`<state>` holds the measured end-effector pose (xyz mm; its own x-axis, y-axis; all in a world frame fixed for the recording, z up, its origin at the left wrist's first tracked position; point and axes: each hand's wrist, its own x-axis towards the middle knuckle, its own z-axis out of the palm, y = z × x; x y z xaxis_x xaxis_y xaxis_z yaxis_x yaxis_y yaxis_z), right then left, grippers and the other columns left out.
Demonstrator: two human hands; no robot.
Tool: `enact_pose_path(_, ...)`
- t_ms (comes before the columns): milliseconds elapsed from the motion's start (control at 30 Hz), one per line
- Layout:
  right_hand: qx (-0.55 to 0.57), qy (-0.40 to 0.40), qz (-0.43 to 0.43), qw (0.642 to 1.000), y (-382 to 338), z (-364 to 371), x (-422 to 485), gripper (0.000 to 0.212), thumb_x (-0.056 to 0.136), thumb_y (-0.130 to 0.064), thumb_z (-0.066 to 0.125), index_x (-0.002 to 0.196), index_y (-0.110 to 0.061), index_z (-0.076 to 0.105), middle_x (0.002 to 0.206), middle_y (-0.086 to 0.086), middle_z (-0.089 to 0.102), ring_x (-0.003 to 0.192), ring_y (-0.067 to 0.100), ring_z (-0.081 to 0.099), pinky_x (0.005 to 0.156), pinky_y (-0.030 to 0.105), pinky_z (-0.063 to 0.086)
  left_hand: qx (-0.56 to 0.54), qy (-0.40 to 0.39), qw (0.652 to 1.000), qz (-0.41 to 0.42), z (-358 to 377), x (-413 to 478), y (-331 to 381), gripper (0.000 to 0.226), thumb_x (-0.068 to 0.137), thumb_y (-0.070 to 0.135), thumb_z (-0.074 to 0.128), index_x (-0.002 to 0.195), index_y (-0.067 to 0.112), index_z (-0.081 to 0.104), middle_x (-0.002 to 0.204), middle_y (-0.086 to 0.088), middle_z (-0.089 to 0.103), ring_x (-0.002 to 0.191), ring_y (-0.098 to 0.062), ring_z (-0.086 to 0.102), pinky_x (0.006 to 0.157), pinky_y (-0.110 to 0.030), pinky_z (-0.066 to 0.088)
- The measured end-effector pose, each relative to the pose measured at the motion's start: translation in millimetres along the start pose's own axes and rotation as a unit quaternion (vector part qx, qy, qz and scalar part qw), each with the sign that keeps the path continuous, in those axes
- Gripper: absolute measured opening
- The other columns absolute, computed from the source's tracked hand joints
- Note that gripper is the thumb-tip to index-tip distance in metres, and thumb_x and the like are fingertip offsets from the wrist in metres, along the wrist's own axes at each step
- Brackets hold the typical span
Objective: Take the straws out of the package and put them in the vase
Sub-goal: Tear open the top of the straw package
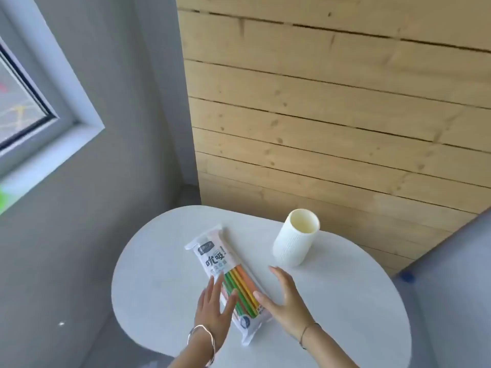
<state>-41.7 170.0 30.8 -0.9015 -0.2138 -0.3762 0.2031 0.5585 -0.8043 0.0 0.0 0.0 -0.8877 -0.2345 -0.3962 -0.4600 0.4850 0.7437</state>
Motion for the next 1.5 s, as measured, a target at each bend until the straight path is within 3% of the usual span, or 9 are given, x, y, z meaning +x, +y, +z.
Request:
enact_pose_path(133, -0.044, -0.021, -0.063, 0.997, 37, 32, 48, 0.082, 0.071, -0.075, 0.049, 0.142, -0.039, 0.028, 0.153, -0.019, 0.018, 0.14, -0.002, 0.017, 0.117, 0.029, 0.019, 0.096, 0.058, 0.992, 0.058, 27, 56, -37, 0.052, 0.098, 0.053, 0.027, 0.134, 0.059, -0.01, 0.159, 0.017, -0.017, 0.149, -0.019, -0.017, 0.12, -0.038, -0.006)
enact_pose_path(333, -0.132, 0.032, -0.198, 0.971, 94, 76, 98, 0.071, 0.076, -0.066, 0.048, 0.139, -0.036, 0.033, 0.145, -0.016, 0.033, 0.136, 0.0, 0.029, 0.114, 0.022, 0.02, 0.213, 0.108, 0.963, 0.125, 67, 101, -87, 0.072, 0.07, 0.074, -0.007, 0.133, 0.05, -0.033, 0.141, 0.022, -0.046, 0.15, -0.018, -0.012, 0.117, -0.034, -0.011)
enact_pose_path(567, -0.12, 0.088, -0.236, 0.96, 110, 86, 109, 0.064, 0.077, -0.077, 0.024, 0.134, -0.049, 0.028, 0.137, -0.032, 0.033, 0.13, -0.012, 0.027, 0.113, 0.016, 0.018, 0.206, 0.121, 0.951, 0.197, 69, 112, -83, 0.063, 0.069, 0.073, -0.007, 0.129, 0.065, -0.023, 0.145, 0.028, -0.04, 0.149, -0.011, -0.002, 0.117, -0.032, -0.009)
enact_pose_path(733, -0.112, 0.078, -0.214, 0.967, 109, 87, 109, 0.072, 0.07, -0.08, 0.007, 0.134, -0.054, 0.024, 0.135, -0.038, 0.024, 0.13, -0.016, 0.011, 0.113, 0.015, 0.005, 0.179, 0.104, 0.953, 0.221, 69, 121, -80, 0.051, 0.094, 0.059, 0.018, 0.133, 0.065, -0.013, 0.147, 0.031, -0.031, 0.15, -0.014, -0.002, 0.118, -0.034, -0.009)
enact_pose_path(1100, -0.074, 0.092, -0.229, 0.966, 111, 88, 111, 0.058, 0.086, -0.062, 0.016, 0.137, -0.043, 0.038, 0.142, -0.022, 0.043, 0.135, 0.001, 0.03, 0.116, 0.032, 0.022, 0.146, 0.087, 0.958, 0.232, 69, 129, -83, 0.053, 0.097, 0.053, 0.021, 0.141, 0.058, -0.007, 0.158, 0.021, -0.022, 0.15, -0.017, 0.005, 0.119, -0.032, -0.003)
enact_pose_path(1233, 0.016, 0.056, -0.231, 0.971, 102, 89, 97, 0.049, 0.093, -0.054, 0.026, 0.136, -0.037, 0.043, 0.14, -0.016, 0.049, 0.13, 0.001, 0.041, 0.113, 0.036, 0.03, -0.08, 0.077, 0.958, 0.264, 64, 108, -70, 0.084, 0.097, 0.029, 0.049, 0.15, 0.025, -0.017, 0.162, 0.003, -0.013, 0.151, -0.018, -0.002, 0.122, -0.037, 0.007)
enact_pose_path(1333, 0.16, 0.012, -0.212, 0.964, 92, 97, 72, 0.055, 0.089, -0.058, 0.035, 0.139, -0.036, 0.039, 0.144, -0.016, 0.044, 0.132, -0.002, 0.04, 0.114, 0.037, 0.031, -0.24, 0.094, 0.944, 0.203, 54, 82, -56, 0.105, 0.089, 0.032, 0.062, 0.149, 0.029, -0.024, 0.161, 0.001, 0.018, 0.14, -0.014, 0.039, 0.11, -0.031, 0.038)
enact_pose_path(1400, 0.16, 0.039, -0.235, 0.958, 85, 98, 57, 0.057, 0.087, -0.061, 0.033, 0.14, -0.04, 0.034, 0.145, -0.021, 0.039, 0.133, -0.007, 0.034, 0.116, 0.034, 0.028, -0.315, 0.08, 0.929, 0.176, 45, 65, -45, 0.102, 0.084, 0.051, 0.06, 0.154, 0.028, -0.011, 0.153, 0.023, 0.024, 0.121, 0.003, 0.054, 0.09, -0.015, 0.048)
enact_pose_path(1500, 0.152, 0.079, -0.272, 0.947, 64, 91, 30, 0.055, 0.087, -0.062, 0.029, 0.14, -0.049, 0.024, 0.147, -0.03, 0.027, 0.134, -0.016, 0.022, 0.117, 0.027, 0.02, -0.398, -0.029, 0.898, 0.185, 37, 41, -33, 0.085, 0.081, 0.076, 0.037, 0.149, 0.026, 0.034, 0.157, 0.005, 0.032, 0.136, -0.003, 0.042, 0.109, -0.024, 0.038)
